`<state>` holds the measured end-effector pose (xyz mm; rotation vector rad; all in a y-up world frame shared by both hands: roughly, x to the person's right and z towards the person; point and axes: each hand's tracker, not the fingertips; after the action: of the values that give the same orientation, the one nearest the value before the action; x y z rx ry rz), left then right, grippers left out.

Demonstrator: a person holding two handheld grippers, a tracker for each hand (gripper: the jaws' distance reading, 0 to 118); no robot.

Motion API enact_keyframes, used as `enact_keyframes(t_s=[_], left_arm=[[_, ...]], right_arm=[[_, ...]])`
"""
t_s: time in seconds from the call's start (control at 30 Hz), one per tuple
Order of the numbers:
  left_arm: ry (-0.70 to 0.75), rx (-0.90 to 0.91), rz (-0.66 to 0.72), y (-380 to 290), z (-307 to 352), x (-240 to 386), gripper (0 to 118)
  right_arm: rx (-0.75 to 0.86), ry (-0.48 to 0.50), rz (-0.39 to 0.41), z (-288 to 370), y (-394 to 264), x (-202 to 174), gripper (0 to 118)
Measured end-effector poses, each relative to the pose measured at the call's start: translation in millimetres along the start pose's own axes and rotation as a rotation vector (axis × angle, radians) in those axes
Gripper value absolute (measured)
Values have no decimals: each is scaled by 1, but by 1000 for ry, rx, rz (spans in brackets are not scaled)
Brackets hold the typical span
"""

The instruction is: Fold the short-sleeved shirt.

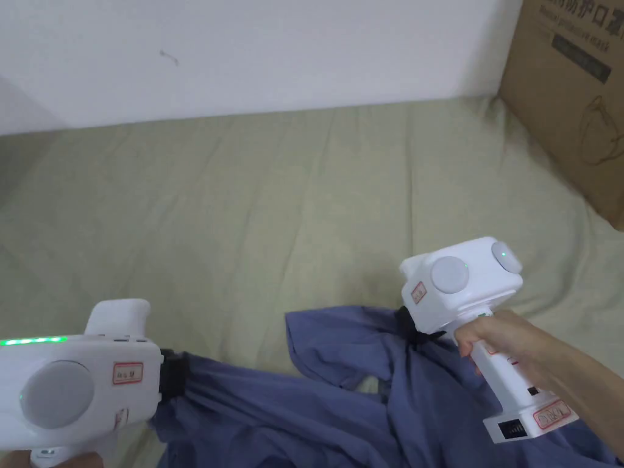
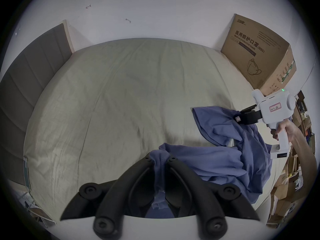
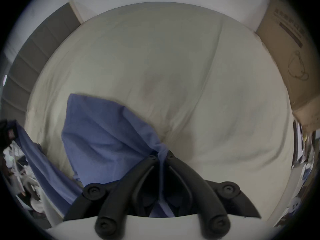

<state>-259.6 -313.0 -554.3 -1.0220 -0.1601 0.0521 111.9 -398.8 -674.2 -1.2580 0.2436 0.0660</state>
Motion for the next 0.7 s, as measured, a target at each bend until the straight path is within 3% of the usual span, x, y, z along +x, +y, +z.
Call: enact_keyframes(t_s=[0.13,0.37,0.57,0.7], left_arm=[[47,22,-29,4,22,-4,7],[103,189,20,36,95,-23,7],[164,337,17,63,169,-27,7],[163,406,-1,77,206,-22,7]], right_arm=[[79,50,-52,56,4,17,3],[342,-15,-175,223,1,58,3],[511,-52,-229,333,-34,80,3],[577,28,-280,373,-48,98,3]])
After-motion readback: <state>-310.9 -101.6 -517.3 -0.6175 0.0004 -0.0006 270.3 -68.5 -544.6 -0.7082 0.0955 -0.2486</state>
